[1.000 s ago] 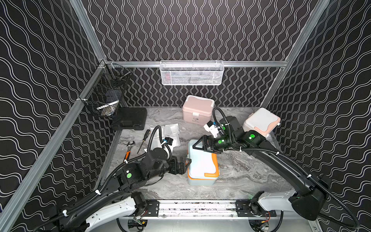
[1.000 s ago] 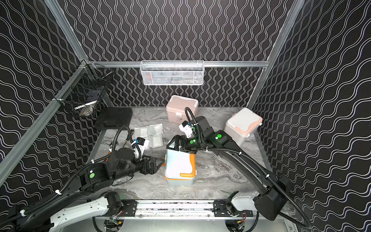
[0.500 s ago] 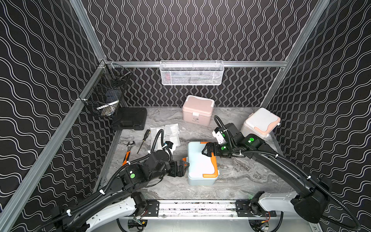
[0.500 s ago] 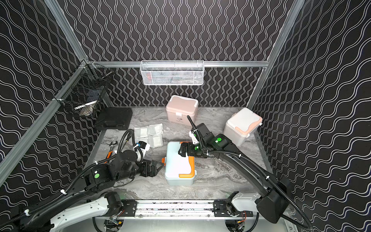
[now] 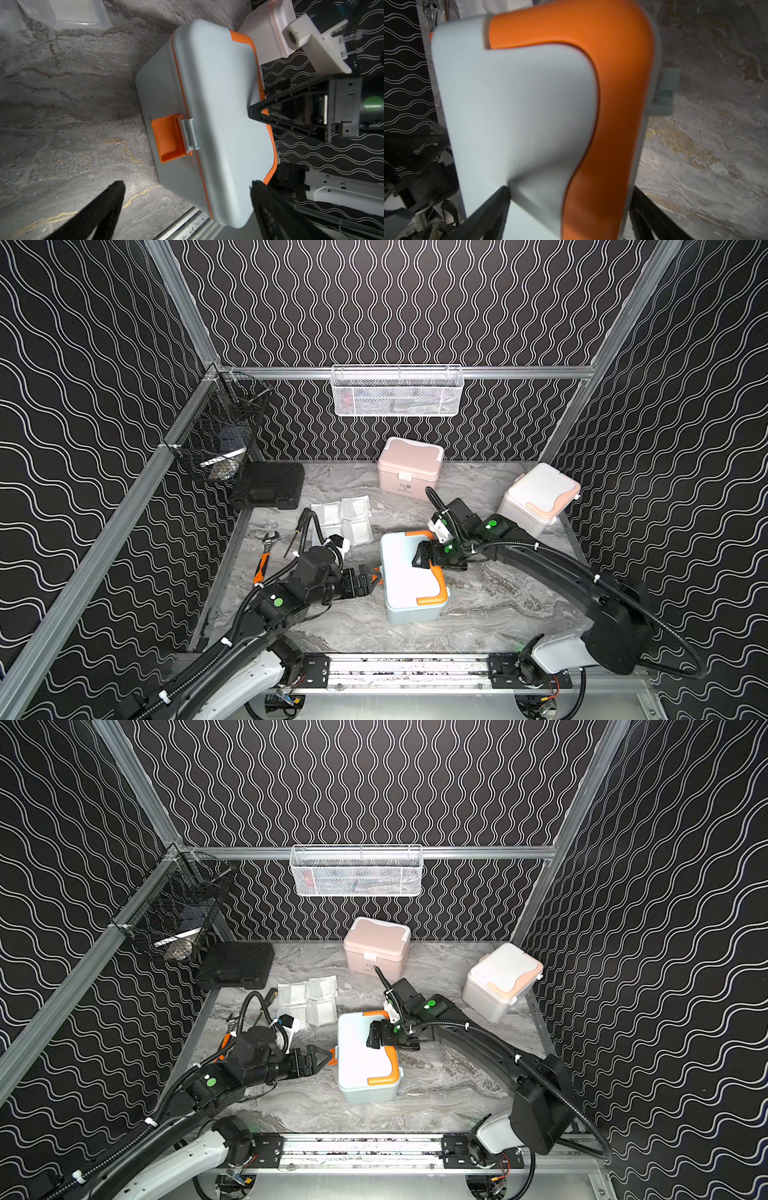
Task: Open first aid kits and take out gauze
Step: Fasten the fastener of the first aid kit.
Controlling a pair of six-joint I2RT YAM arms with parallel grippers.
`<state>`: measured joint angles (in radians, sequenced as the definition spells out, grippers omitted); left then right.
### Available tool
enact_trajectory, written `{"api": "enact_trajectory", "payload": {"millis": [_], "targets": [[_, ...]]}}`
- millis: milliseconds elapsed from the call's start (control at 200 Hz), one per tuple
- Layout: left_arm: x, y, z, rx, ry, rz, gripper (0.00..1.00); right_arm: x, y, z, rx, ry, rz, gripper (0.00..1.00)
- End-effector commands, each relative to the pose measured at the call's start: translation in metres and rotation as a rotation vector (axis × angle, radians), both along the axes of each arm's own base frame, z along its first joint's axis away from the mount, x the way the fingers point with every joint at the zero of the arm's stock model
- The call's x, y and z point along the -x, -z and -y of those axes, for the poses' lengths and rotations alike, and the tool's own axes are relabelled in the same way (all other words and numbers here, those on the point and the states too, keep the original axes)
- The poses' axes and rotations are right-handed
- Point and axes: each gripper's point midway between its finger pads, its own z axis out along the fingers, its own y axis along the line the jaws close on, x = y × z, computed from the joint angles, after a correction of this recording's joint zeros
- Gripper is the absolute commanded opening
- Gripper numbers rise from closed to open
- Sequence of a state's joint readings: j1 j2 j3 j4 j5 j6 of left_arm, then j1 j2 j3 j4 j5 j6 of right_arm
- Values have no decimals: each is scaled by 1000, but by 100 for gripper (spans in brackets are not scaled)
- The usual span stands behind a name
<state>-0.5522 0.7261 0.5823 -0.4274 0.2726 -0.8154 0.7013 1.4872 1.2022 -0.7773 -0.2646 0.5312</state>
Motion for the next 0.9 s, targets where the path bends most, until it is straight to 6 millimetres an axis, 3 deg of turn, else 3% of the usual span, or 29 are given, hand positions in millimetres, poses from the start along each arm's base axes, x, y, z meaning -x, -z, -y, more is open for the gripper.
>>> {"api": "enact_trajectory", "payload": {"millis": [0, 150, 290, 415, 596, 736, 896], "targets": [[-3, -10, 10, 127, 24, 8, 99, -14, 0, -12, -9, -40, 45, 86], [-10, 2, 7, 207, -9, -17, 99, -27, -1, -15, 20, -34, 69, 88], [-13, 8, 5, 265, -32, -18, 99, -38, -26, 6, 101, 14, 174, 97], [-16, 8, 8, 330, -27, 4, 99, -32, -51, 7, 83, -8, 246, 98], [-24, 9, 16, 469, -22, 29, 99, -4, -65, -20, 6, -119, 264, 76], [-26, 8, 18, 507, -16, 54, 99, 12, -55, -32, 39, -184, 234, 54], [-26, 3, 18, 530, -11, 79, 99, 26, -32, -46, 73, -241, 185, 47]]}}
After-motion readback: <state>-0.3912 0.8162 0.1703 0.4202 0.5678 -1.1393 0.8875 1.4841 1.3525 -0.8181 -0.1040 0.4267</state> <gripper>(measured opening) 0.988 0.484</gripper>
